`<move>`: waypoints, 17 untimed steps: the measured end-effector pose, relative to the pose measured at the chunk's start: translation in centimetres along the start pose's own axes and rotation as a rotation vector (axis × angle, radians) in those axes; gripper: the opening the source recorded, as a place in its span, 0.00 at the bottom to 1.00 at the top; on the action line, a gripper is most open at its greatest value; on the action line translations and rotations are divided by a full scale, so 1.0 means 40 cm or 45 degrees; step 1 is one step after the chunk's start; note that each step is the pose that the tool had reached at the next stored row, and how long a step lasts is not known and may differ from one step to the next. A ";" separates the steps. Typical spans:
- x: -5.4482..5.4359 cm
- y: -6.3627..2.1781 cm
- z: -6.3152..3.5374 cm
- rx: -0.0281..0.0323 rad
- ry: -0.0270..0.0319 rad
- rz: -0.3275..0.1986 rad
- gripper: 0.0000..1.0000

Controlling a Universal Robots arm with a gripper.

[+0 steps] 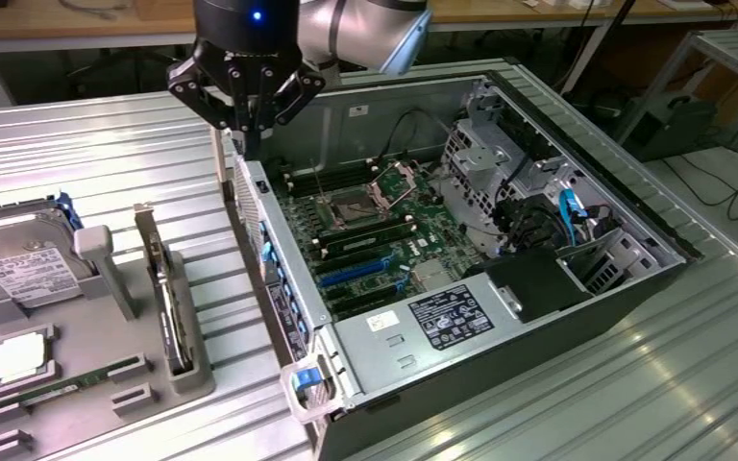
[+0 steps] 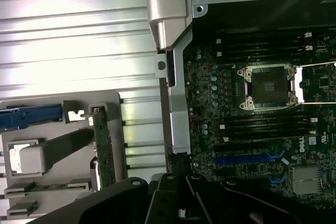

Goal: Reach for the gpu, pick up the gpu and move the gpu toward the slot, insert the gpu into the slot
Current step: 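Reach for the gpu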

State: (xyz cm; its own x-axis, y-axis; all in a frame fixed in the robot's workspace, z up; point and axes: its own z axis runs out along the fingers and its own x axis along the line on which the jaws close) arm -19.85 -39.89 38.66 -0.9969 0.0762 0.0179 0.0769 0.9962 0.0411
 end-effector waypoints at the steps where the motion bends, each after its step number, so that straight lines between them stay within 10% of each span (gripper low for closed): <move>1: 0.004 0.000 0.000 0.0001 0.0019 0.000 0.11; 17: 0.049 -0.004 0.007 0.0022 0.0292 0.001 0.11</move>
State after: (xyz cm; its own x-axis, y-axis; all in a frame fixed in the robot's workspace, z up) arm -21.81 -39.89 38.42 -0.9963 0.0763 0.0408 0.0779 0.9962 0.0394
